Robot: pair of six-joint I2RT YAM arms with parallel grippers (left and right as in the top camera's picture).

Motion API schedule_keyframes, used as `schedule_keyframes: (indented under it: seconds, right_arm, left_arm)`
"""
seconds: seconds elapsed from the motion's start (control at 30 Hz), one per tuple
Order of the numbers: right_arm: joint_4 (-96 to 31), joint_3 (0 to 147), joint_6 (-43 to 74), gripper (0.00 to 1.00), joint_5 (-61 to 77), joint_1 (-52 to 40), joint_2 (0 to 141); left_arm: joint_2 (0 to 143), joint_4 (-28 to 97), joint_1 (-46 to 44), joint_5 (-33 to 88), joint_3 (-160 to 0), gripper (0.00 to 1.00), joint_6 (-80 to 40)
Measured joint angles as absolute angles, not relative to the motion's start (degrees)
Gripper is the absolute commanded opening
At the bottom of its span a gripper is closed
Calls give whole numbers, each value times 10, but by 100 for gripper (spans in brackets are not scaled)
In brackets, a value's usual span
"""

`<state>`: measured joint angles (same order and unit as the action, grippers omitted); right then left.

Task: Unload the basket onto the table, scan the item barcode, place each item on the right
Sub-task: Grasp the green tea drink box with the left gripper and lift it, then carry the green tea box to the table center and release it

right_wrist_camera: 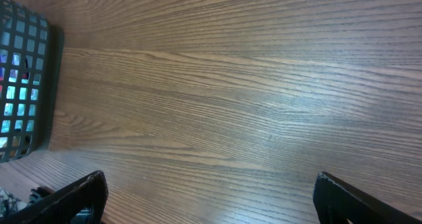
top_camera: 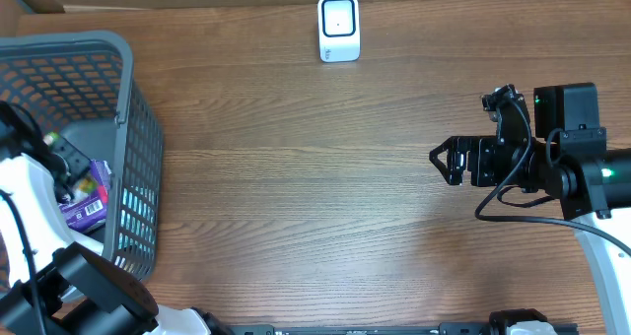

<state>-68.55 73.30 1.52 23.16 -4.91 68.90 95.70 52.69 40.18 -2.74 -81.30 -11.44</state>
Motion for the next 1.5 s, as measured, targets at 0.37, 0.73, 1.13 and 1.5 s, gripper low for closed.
schedule_keyframes:
  seconds: [0.37, 0.73, 1.13, 1.5]
  right_arm:
    - [-687, 733, 15, 100, 232, -49, 689]
    - [-697, 733, 15, 100, 232, -49, 689]
    - [-695, 733, 16, 100, 232, -49, 690]
    - [-697, 733, 59, 100, 191, -49, 690]
  left_arm:
    - [957, 705, 372, 67, -1076, 32, -87]
    - [947, 854, 176, 88, -1293, 33, -72]
    - [952, 812, -145, 94, -1152, 27, -203]
    - [1055, 553, -348, 93, -917, 25, -333]
